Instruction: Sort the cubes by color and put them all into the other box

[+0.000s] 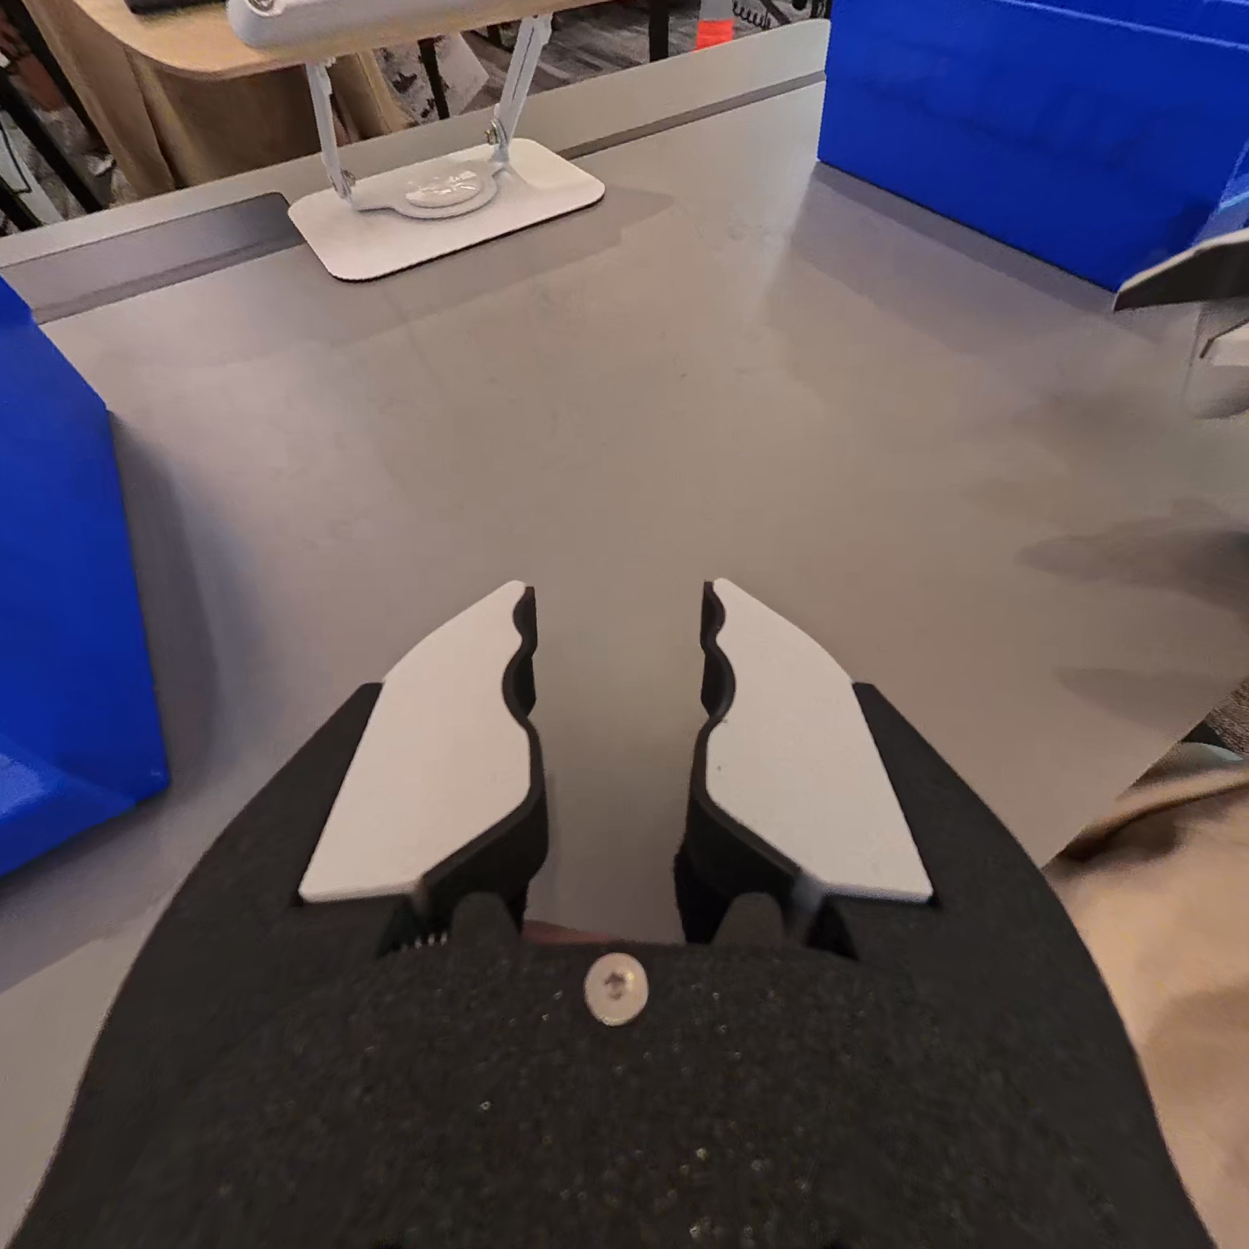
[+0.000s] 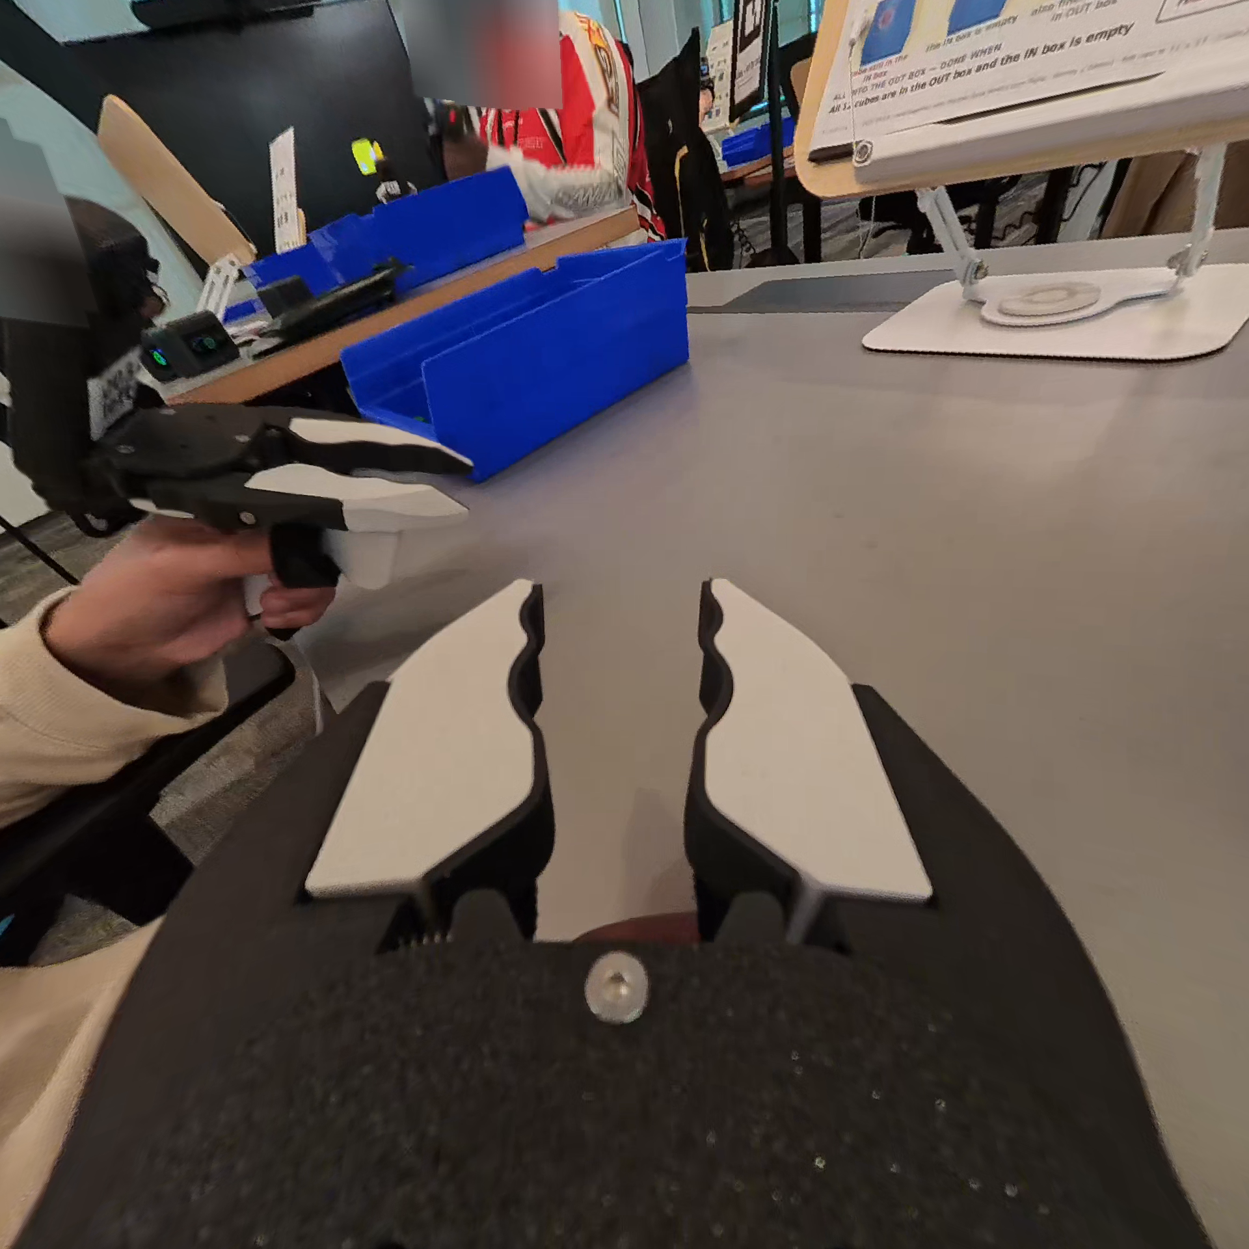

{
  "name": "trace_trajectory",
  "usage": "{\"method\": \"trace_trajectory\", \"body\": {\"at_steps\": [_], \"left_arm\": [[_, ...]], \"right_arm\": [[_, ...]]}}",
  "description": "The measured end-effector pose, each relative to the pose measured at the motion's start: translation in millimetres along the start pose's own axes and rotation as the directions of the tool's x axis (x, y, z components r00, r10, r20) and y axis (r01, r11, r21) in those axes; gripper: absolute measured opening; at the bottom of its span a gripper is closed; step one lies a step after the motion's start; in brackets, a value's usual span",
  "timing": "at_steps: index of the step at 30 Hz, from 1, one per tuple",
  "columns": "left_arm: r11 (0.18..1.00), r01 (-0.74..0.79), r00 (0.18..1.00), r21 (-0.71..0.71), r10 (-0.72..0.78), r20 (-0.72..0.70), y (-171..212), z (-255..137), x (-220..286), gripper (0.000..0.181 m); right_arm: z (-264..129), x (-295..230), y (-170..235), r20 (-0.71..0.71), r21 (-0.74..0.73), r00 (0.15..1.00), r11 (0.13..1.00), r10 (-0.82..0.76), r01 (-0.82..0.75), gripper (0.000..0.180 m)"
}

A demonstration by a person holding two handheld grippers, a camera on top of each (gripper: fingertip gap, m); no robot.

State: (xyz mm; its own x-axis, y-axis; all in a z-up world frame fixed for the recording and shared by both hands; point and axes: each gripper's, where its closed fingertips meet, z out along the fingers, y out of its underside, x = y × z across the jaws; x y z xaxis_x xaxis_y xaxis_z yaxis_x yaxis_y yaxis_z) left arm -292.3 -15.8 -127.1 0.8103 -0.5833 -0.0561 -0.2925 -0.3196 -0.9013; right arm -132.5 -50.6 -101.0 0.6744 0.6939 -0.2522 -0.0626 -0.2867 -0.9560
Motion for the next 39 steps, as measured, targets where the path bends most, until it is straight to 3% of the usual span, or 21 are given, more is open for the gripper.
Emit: {"method": "trace_trajectory", "body": {"at_steps": [6,9,11,14,16,18,21,24,33,36,38,39], "left_arm": [[0.999,0.029,0.998,-0.037,-0.031,-0.047,7,2,4,0.050],[0.998,-0.017,0.995,-0.058,0.011,-0.096,-2,-17,-4,0.051],[0.995,-0.028,0.996,-0.101,0.019,-0.091,-13,-43,-31,0.054],[0.969,0.063,0.998,-0.241,-0.055,0.040,-21,-77,-107,0.057],[0.930,0.153,0.986,-0.333,-0.120,0.118,-23,-82,-155,0.062],[0.885,0.248,0.962,-0.395,-0.176,0.209,-19,-72,-199,0.056],[0.747,0.329,0.944,-0.578,-0.260,0.202,10,-52,-215,0.057],[0.625,0.352,0.936,-0.697,-0.245,0.253,32,-45,-229,0.057],[0.396,0.465,0.883,-0.791,-0.270,0.384,68,-27,-235,0.046],[0.376,0.483,0.874,-0.791,-0.260,0.410,74,-24,-235,0.043],[0.358,0.484,0.871,-0.799,-0.291,0.397,73,-24,-229,0.026],[0.348,0.485,0.867,-0.802,-0.310,0.389,73,-23,-225,0.026]], "right_arm": [[-4,3,-3,0.013,0.001,1.000,1.000,0.017,-0.018,0.043],[-5,1,-6,0.026,-0.008,0.999,1.000,0.023,-0.023,0.043],[-8,0,-10,0.026,-0.005,1.000,1.000,0.009,-0.009,0.043],[-11,0,-15,0.025,0.001,1.000,1.000,-0.001,0.001,0.043],[-11,-2,-15,0.035,-0.012,0.999,1.000,-0.001,0.001,0.043],[-11,-5,-15,0.049,-0.019,0.999,1.000,0.001,0.000,0.043],[-9,-11,-12,0.075,-0.043,0.997,0.999,0.002,0.002,0.043],[-8,-13,-4,0.083,-0.074,0.996,0.997,-0.018,0.025,0.043],[-6,-17,11,0.111,-0.136,0.992,0.988,-0.060,0.075,0.042],[-8,-17,11,0.115,-0.145,0.992,0.987,-0.057,0.073,0.041],[-9,-17,10,0.115,-0.145,0.992,0.986,-0.061,0.077,0.041],[-10,-16,9,0.111,-0.143,0.992,0.986,-0.065,0.081,0.041]]}}
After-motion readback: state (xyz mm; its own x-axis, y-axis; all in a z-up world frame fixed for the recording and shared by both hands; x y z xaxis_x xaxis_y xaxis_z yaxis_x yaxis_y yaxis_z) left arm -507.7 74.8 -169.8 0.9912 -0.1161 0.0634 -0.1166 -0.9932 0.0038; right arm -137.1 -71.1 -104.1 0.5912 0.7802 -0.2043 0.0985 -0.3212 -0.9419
